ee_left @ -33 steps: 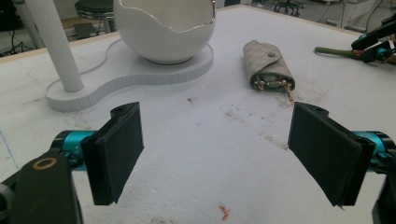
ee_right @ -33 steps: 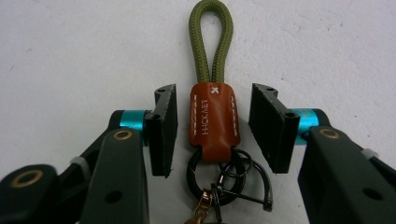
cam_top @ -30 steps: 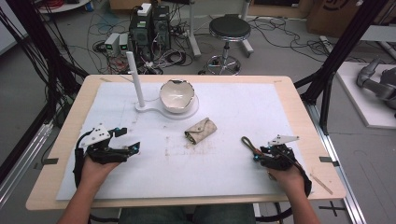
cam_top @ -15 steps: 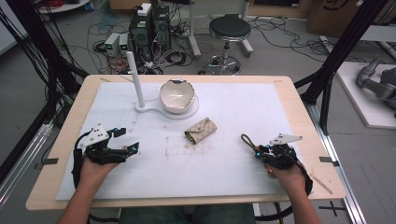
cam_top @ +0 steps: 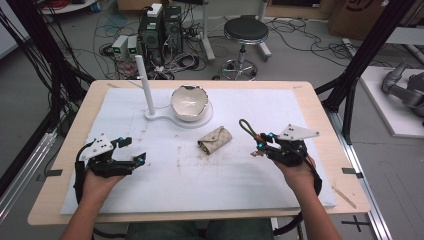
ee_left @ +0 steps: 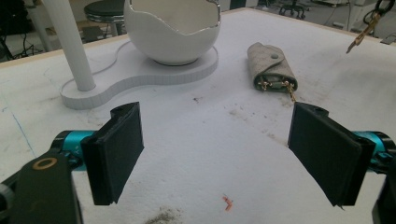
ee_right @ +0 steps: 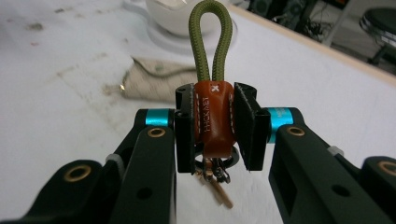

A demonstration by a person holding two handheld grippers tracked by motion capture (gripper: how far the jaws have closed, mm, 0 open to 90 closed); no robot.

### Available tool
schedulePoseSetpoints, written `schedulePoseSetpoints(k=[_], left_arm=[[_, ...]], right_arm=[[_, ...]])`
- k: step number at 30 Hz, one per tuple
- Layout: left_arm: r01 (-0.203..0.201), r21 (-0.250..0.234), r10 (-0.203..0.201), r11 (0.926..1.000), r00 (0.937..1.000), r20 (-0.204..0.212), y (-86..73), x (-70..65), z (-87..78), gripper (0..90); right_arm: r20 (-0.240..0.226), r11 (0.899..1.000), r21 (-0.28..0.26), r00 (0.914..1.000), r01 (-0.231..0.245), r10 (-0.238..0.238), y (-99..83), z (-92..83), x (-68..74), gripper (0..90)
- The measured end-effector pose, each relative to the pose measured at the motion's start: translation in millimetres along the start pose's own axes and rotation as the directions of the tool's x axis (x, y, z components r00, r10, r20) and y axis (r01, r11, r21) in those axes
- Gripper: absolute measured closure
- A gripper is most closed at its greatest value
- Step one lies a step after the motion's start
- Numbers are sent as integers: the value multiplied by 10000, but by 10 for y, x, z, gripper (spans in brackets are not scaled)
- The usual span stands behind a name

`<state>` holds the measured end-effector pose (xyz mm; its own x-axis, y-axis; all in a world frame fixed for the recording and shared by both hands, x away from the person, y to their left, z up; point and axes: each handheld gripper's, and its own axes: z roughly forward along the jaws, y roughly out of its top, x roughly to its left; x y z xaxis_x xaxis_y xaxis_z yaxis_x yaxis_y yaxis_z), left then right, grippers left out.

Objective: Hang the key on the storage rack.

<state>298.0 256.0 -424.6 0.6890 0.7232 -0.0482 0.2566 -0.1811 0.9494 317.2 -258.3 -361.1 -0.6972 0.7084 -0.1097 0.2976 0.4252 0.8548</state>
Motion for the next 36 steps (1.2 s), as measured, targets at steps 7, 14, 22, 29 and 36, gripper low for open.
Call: schedulePoseSetpoints(k=[7, 14, 22, 29, 36], left_arm=[[-64, 25, 65, 10000, 10000, -32, -6, -23, -18, 181], [-191, 102, 192, 9998, 9997, -132, -12, -25, -49, 181], [-153, 98, 156, 9998, 9993, -327, -28, 13, -111, 181], [-294, 192, 302, 9994, 9988, -387, -44, -1, -148, 181], [-300, 279, 311, 9992, 9988, -380, -46, 7, -138, 181]], right_arm=[[-296, 9964, -309, 9963, 796, -805, 520, 112, 111, 720], [-560, 9894, -534, 9889, 1347, -1377, 915, 331, 185, 720], [-857, 9766, -691, 9741, 2036, -2092, 1311, 580, 334, 719], [-1033, 9641, -890, 9604, 2500, -2586, 1593, 779, 473, 718], [-977, 9482, -1096, 9461, 2982, -3088, 1801, 997, 620, 717]])
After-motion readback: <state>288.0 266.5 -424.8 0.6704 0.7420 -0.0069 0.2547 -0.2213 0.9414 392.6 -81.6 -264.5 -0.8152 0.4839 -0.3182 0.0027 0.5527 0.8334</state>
